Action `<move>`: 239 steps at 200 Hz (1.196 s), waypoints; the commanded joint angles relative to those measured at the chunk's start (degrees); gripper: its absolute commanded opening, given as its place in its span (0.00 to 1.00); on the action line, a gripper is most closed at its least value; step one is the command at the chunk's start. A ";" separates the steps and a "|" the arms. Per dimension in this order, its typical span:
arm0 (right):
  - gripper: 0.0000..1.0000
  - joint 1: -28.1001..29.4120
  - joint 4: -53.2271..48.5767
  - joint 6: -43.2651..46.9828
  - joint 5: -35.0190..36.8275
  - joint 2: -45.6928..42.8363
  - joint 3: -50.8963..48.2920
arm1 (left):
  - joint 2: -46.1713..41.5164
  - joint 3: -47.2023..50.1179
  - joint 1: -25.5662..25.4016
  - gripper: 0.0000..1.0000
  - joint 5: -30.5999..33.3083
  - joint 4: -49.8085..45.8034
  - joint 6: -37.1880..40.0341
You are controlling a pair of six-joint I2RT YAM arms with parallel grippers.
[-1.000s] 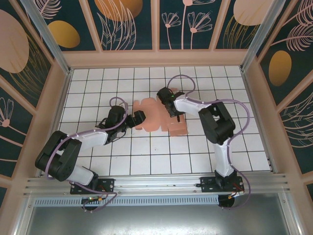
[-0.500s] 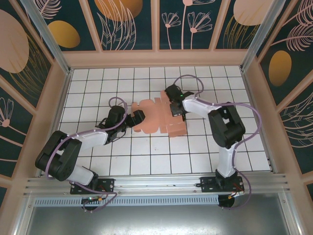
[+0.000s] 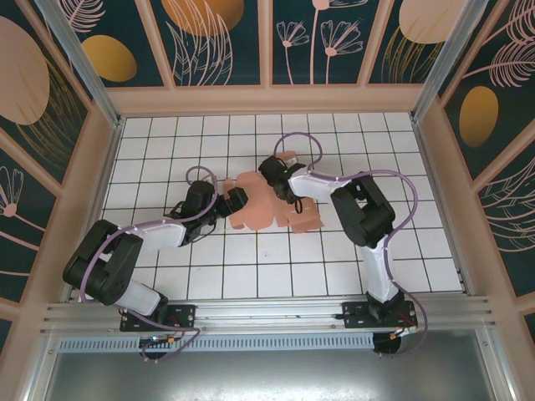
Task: Fold the paper box
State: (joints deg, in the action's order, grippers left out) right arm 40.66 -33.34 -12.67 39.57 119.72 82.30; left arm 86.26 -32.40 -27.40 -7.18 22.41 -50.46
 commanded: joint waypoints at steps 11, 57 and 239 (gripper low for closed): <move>0.00 -3.54 10.81 0.94 -8.45 -10.33 -7.88 | -2.90 0.60 0.16 0.99 4.48 -0.45 1.22; 0.00 -7.54 29.50 9.74 -24.89 -23.08 -22.90 | -1.57 -4.23 0.15 0.99 5.59 1.12 12.43; 0.00 -12.61 36.74 21.44 -38.43 -31.68 -31.91 | 27.10 -50.48 5.95 0.60 -24.10 -38.79 58.56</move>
State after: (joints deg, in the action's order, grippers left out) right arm 28.42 3.20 7.33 3.33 88.55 50.54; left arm 111.28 -79.57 -21.32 -25.98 -10.59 4.25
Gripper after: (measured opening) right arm 0.047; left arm 0.607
